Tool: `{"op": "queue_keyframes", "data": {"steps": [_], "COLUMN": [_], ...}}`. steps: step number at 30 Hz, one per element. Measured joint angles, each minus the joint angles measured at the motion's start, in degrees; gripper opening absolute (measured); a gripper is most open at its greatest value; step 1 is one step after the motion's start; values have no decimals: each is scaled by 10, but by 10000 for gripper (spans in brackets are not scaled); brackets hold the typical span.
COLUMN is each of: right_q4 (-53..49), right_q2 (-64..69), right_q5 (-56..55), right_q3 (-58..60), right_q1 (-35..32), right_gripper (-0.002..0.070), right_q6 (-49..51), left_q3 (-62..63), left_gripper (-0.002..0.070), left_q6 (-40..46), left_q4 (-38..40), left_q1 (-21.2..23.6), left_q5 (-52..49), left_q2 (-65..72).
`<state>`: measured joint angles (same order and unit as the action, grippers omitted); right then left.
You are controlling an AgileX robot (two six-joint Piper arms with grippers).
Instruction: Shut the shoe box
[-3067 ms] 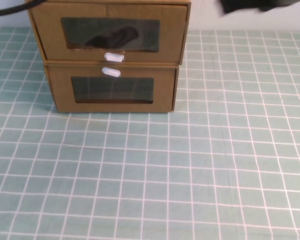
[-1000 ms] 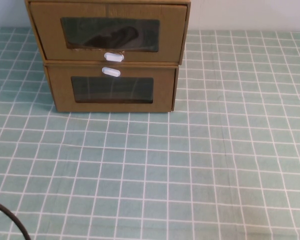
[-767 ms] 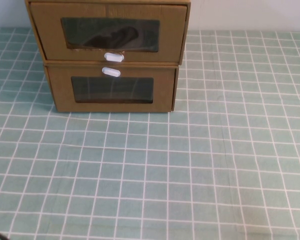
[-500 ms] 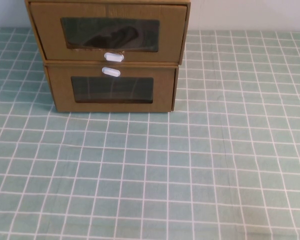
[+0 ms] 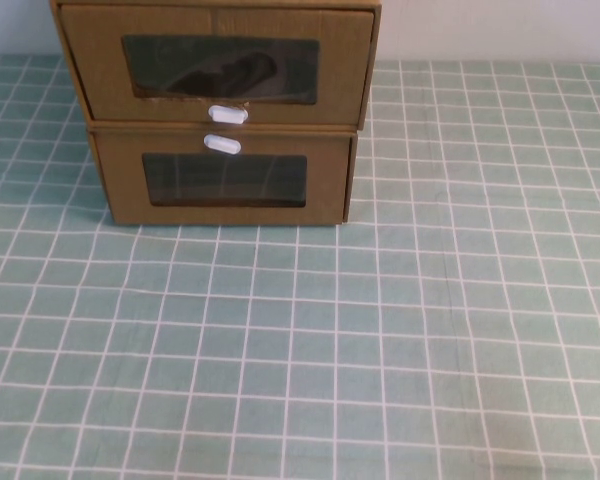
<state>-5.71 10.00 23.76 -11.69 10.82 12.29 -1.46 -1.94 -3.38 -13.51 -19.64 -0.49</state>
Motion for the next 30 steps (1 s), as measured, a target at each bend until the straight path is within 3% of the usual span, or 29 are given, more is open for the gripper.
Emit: {"op": "queue_keyframes", "data": {"steps": [30], "right_q4": [0], "right_q2": [0], "right_q5": [0], "right_q3": [0], "right_q1": [0], "right_gripper": [-13], "right_q6": [0], "left_q3": [0], "left_gripper": [-5], "left_q6": [-37], "left_q4": [-13], "left_q1": [0], "left_q5": [-7], "left_q2": [-1]}}
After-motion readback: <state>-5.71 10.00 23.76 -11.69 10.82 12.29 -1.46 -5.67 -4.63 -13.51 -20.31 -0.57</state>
